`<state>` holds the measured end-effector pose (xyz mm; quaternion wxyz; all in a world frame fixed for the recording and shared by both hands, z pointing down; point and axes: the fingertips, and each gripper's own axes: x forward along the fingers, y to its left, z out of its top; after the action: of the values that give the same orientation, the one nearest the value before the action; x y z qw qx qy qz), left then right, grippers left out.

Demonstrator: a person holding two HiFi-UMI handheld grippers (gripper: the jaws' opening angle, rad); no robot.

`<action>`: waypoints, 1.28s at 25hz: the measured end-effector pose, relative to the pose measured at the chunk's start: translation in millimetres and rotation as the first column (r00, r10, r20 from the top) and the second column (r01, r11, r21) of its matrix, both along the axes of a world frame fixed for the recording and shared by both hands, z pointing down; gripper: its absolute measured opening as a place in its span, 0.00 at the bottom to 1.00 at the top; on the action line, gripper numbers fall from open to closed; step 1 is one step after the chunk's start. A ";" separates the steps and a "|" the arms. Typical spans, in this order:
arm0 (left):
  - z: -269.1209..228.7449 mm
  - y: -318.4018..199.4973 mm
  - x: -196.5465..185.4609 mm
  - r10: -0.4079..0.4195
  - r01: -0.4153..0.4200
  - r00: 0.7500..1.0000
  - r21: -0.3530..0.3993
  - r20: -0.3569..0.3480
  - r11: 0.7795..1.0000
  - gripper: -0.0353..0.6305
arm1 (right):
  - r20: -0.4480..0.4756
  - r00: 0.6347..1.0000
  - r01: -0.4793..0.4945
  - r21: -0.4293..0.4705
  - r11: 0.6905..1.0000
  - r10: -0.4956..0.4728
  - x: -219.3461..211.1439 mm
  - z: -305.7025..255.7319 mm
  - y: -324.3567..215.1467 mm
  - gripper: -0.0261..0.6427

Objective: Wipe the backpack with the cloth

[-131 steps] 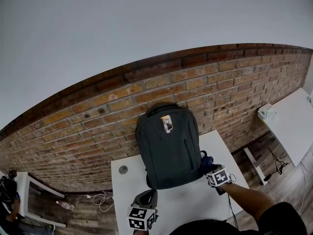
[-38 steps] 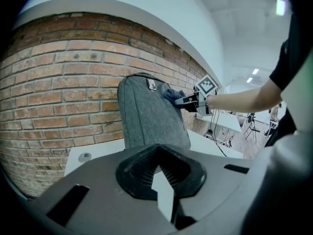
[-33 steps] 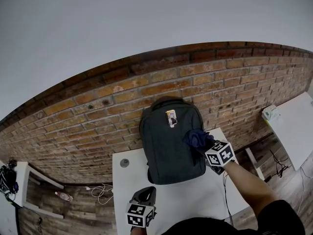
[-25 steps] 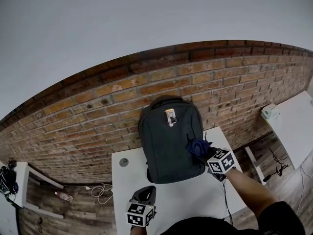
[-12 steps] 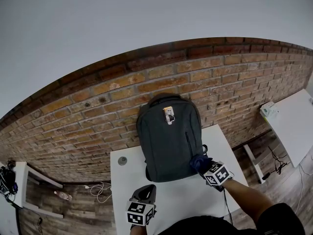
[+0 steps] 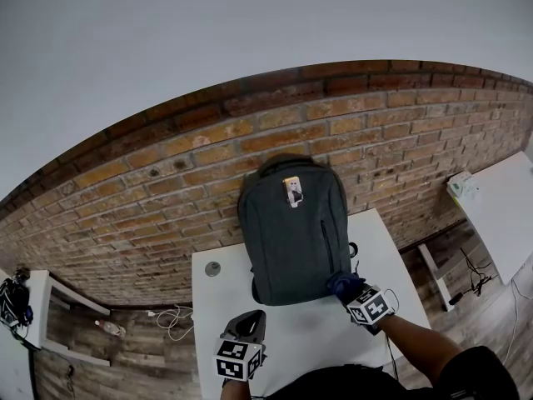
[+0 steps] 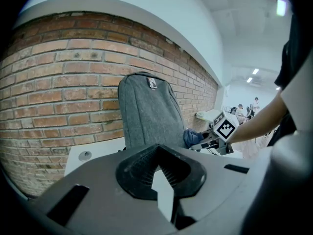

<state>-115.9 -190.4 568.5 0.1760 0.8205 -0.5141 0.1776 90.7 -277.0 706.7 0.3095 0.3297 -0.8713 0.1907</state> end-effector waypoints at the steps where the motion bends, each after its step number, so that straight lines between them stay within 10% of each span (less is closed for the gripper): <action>1: -0.1 0.5 -0.3 -0.001 0.001 1.000 0.000 0.001 1.000 0.03 | -0.008 1.000 -0.002 -0.004 1.000 0.002 -0.2 2.6 1.6 0.11; 13: 1.7 4.4 1.7 0.005 -0.005 1.000 -0.004 0.004 1.000 0.03 | -0.089 0.995 0.045 -0.089 0.995 -0.053 -15.5 34.0 26.1 0.11; 32: 6.5 2.0 1.6 0.012 -0.012 1.000 -0.012 -0.006 1.000 0.03 | 0.028 0.997 0.067 0.126 0.990 -0.071 -58.1 -66.5 -12.7 0.11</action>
<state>-114.3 -188.5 574.9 0.1814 0.8229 -0.5077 0.1793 32.6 -289.7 640.2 0.2804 0.3149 -0.8974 0.1300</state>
